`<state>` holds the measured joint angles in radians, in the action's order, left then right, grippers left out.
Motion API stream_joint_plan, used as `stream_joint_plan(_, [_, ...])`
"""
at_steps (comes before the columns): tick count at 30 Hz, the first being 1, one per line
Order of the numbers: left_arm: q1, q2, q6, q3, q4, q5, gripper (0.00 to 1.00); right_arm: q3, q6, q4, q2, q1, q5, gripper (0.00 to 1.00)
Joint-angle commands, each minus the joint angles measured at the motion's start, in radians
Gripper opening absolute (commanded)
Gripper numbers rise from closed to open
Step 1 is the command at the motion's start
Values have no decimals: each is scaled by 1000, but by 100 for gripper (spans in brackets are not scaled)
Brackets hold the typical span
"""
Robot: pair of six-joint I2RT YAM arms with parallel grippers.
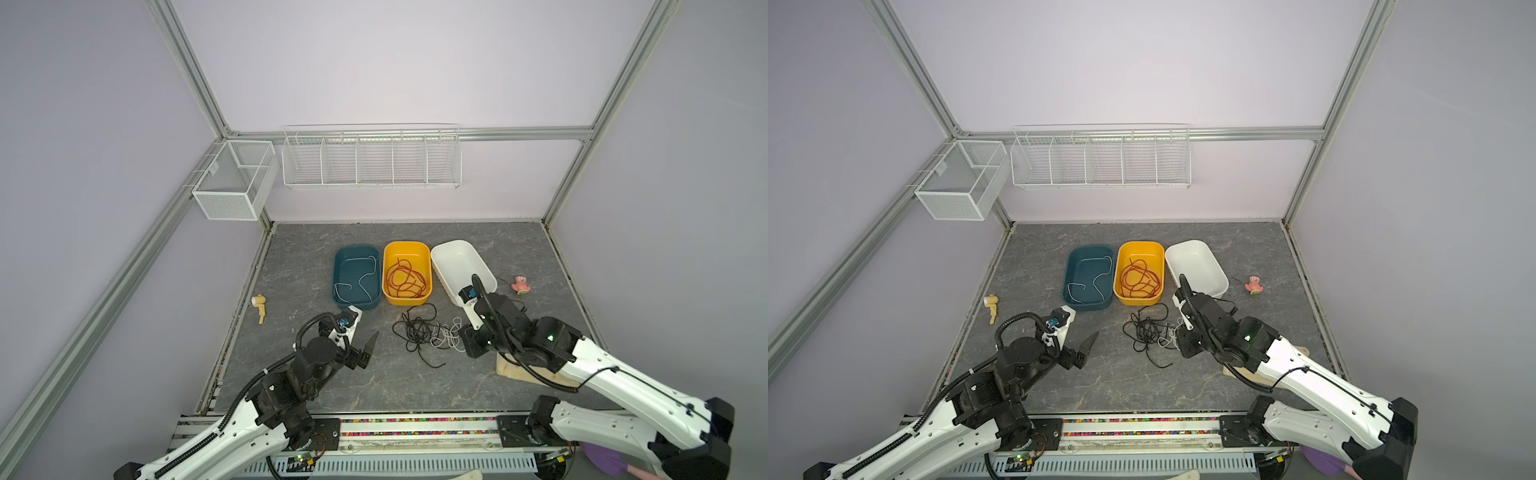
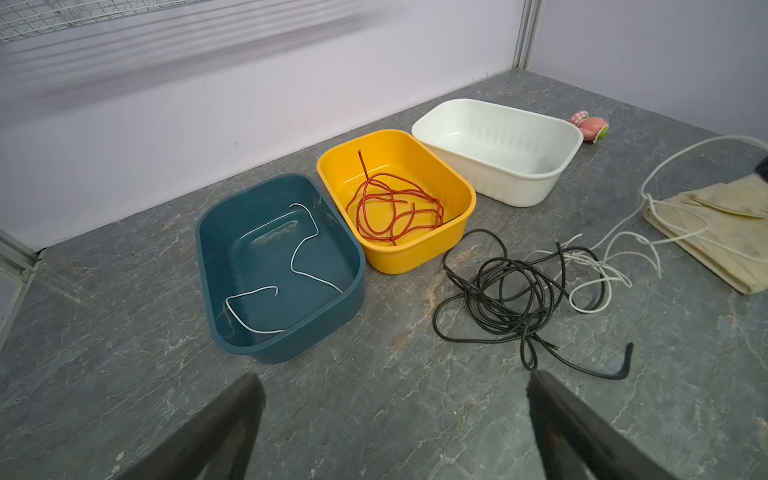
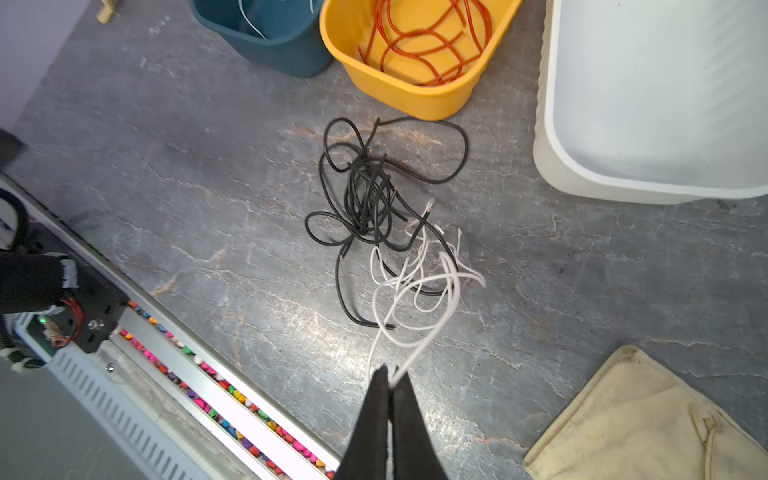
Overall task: Untangle the cables
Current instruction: 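Lift the white cable up toward the teal tub with the right gripper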
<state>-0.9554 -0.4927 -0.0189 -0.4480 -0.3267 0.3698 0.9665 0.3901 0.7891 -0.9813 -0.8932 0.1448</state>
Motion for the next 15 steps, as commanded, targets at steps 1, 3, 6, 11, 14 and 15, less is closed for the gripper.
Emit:
stream_joint_plan(1, [1, -4, -9, -38, -12, 11, 99, 56, -19, 53, 29, -7, -30, 7])
stream_joint_plan(3, [1, -3, -10, -40, -15, 9, 99, 91, -21, 61, 40, -7, -48, 7])
stream_joint_plan(6, [1, -4, -13, -41, -18, 10, 99, 140, -26, 65, 49, -9, -78, 7])
stream_joint_plan(11, [1, -10, -11, -43, -20, 2, 99, 232, -42, 82, 35, -9, -99, 7])
stream_joint_plan(14, [1, -12, -13, -44, -23, -2, 99, 291, -56, 98, 20, -10, -93, 7])
stream_joint_plan(15, [1, -14, -13, -46, -23, -1, 99, 313, -61, 105, 15, -10, -91, 7])
